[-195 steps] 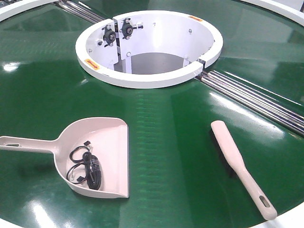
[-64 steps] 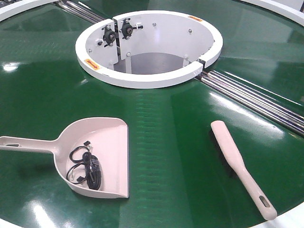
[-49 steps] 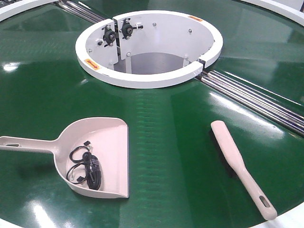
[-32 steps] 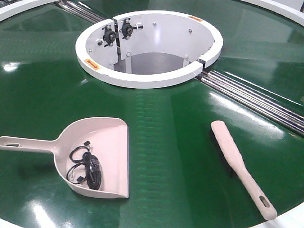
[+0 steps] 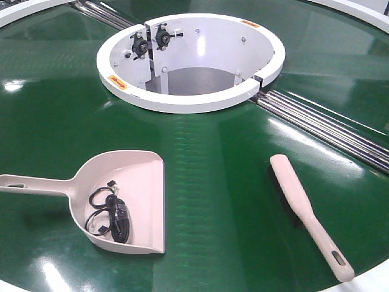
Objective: Clean and inspect green conveyor with broom and dustpan
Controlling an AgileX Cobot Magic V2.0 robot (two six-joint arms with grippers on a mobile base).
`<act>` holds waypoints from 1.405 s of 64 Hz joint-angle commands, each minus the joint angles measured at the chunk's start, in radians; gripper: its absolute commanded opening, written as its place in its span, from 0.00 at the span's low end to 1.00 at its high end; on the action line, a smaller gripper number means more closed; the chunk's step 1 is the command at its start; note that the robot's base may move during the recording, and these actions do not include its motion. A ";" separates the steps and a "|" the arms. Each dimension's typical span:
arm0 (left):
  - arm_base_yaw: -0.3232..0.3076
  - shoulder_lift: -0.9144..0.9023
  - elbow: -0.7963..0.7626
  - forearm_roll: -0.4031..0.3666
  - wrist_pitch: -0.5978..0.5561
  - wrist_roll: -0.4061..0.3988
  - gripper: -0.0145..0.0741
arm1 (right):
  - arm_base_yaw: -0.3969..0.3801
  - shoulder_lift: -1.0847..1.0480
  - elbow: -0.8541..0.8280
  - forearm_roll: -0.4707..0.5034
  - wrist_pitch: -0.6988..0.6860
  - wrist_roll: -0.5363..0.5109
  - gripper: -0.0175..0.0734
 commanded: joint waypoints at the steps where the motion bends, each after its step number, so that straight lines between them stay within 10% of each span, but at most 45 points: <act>1: -0.007 -0.014 0.008 -0.007 -0.066 -0.006 0.16 | -0.004 0.019 -0.026 0.003 -0.080 -0.001 0.18; 23: -0.007 -0.014 0.008 -0.007 -0.066 -0.006 0.16 | -0.182 0.024 -0.026 -0.042 -0.086 0.037 0.18; 50: -0.007 -0.014 0.008 -0.007 -0.065 -0.006 0.16 | -0.180 0.023 0.165 -0.156 -0.315 0.269 0.18; 90: -0.007 -0.014 0.008 -0.007 -0.065 -0.006 0.16 | -0.065 -0.084 0.229 -0.081 -0.347 0.074 0.18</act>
